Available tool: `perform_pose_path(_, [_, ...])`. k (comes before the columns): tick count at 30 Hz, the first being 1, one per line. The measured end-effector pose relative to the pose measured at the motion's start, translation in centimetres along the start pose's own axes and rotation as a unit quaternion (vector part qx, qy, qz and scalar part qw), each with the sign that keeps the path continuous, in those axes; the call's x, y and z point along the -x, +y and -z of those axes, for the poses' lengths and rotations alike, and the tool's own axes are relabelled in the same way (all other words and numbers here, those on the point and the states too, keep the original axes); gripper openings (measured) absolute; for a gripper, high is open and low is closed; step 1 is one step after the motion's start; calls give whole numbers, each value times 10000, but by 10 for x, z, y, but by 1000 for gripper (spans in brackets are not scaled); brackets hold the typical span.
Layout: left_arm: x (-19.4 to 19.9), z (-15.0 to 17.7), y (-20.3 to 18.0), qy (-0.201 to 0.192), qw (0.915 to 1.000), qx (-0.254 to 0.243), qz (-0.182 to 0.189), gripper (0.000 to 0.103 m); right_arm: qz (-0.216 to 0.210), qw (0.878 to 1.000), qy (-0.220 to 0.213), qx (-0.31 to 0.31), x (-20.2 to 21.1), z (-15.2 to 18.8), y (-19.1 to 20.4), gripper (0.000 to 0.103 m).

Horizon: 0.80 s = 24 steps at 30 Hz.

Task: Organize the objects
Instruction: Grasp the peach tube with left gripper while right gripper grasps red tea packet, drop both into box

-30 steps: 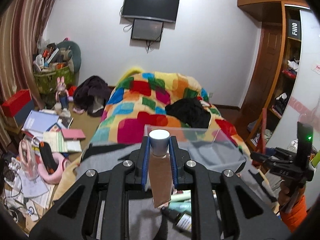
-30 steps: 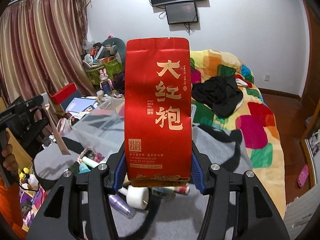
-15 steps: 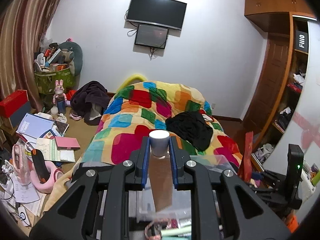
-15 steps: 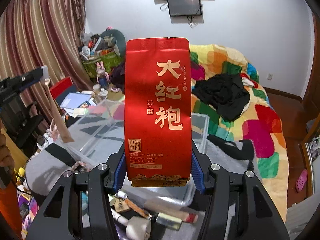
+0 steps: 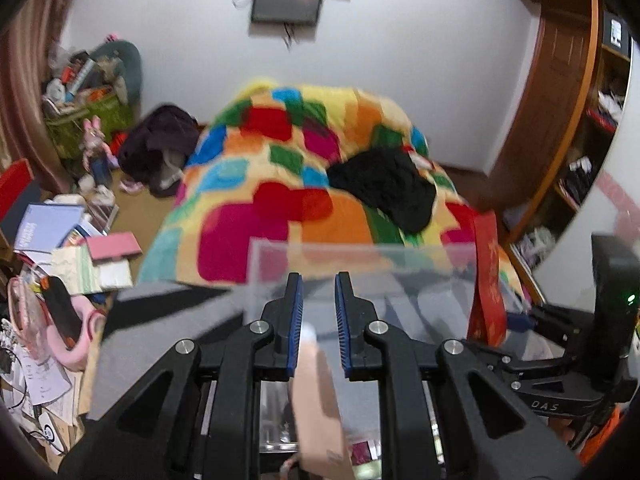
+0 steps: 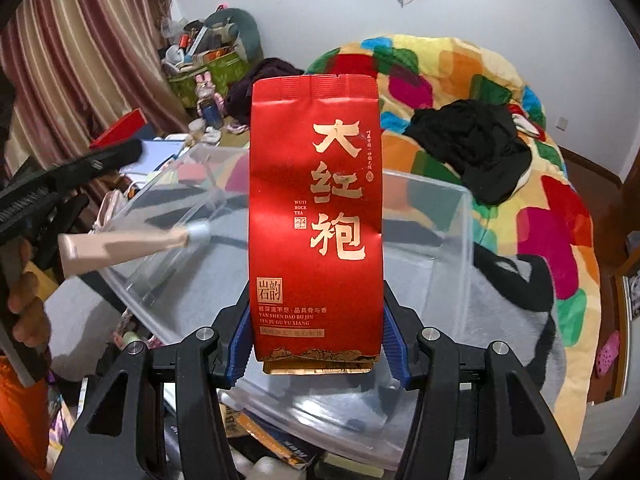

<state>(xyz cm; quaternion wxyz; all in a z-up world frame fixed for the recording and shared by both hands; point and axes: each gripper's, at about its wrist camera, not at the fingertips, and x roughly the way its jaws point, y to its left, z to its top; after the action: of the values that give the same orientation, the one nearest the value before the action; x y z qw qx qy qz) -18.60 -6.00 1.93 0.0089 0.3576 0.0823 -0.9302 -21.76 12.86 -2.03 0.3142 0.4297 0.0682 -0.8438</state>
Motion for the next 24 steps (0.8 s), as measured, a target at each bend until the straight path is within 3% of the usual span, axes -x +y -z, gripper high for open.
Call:
perform_pose_path(2, [-4, 4, -5, 127, 9999, -60, 80, 15, 8, 10000, 48, 74, -1, 1, 3, 52])
perform_pose_path(9, [22, 10, -20, 9, 9992, -313, 261, 16, -80, 9999, 82, 5, 4, 4, 3, 52])
perform_pose_path(11, [30, 12, -22, -39, 9989, -387, 244, 22, -86, 9999, 32, -43, 9, 6, 1, 53])
perform_pose_path(16, [52, 26, -26, -195, 9983, -519, 158, 56, 7, 9998, -207, -74, 30, 12, 1, 64])
perform_pose_path(24, [79, 62, -35, -306, 9964, -792, -43, 84, 230, 9981, -574, -80, 68, 35, 4, 73])
